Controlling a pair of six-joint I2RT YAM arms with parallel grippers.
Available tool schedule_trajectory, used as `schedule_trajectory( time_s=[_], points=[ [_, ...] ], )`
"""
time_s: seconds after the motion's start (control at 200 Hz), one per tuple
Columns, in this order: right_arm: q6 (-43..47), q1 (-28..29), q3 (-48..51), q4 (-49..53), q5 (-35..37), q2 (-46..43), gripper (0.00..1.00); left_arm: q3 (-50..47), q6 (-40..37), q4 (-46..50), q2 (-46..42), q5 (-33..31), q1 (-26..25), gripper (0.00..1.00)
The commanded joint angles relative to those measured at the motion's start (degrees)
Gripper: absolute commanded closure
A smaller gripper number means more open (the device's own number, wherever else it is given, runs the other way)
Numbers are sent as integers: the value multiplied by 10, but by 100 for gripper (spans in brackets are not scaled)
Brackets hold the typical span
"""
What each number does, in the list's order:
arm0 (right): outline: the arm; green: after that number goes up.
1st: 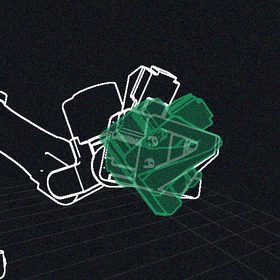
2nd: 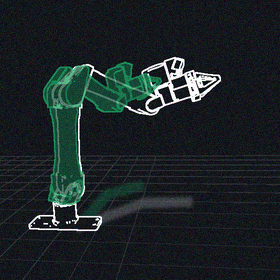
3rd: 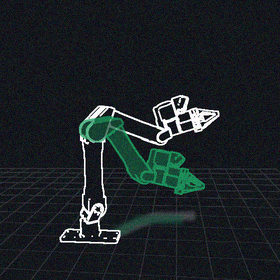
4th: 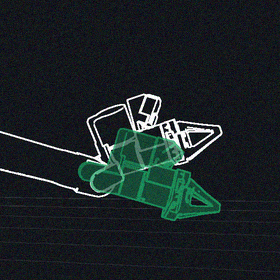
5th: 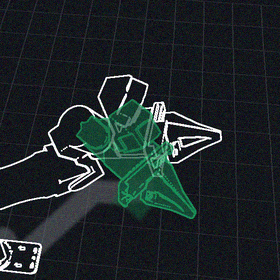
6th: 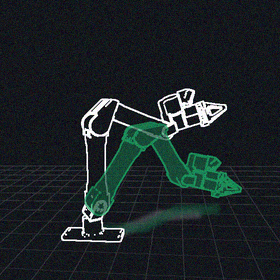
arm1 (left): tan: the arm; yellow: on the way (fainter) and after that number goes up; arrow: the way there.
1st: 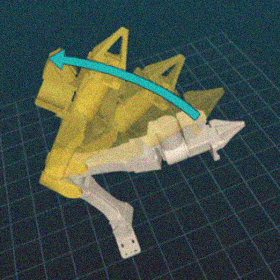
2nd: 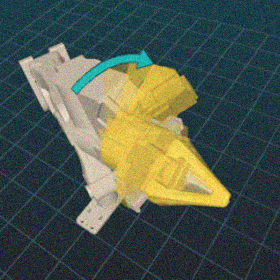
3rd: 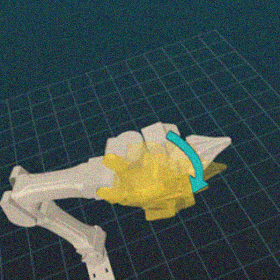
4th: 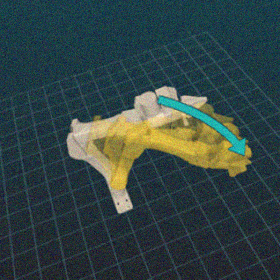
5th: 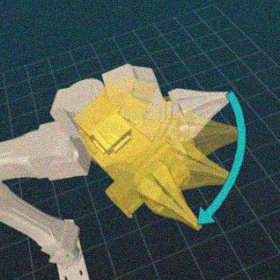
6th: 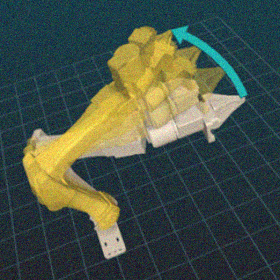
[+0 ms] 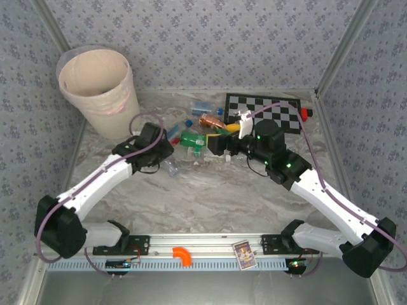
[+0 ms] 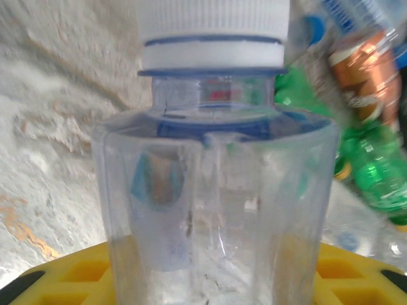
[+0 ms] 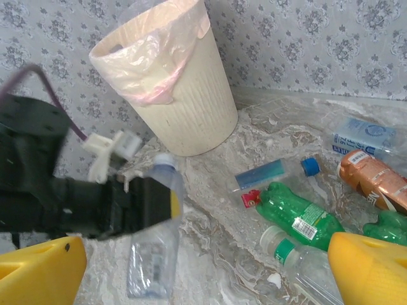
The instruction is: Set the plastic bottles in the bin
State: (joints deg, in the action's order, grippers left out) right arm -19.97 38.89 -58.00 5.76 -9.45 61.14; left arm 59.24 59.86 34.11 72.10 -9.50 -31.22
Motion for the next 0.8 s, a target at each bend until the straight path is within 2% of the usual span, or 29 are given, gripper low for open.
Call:
schedule_trajectory(
  time_s=[0.0,0.165,0.385,0.59,0.795],
  points=[
    [-7,6,-2,-7,-2,-13,1,50,-48,45,-47,-29,27,51],
    [-7,13,-9,-5,-1,-13,0,105,-85,83,-78,-26,72,50],
    [-4,22,-20,-8,1,-13,1,200,-125,99,-71,-1,146,50],
    [-2,32,-40,-1,2,-5,1,310,-136,100,-16,61,247,51],
    [5,45,-56,6,13,-2,0,430,-132,89,55,77,325,51]
  ],
)
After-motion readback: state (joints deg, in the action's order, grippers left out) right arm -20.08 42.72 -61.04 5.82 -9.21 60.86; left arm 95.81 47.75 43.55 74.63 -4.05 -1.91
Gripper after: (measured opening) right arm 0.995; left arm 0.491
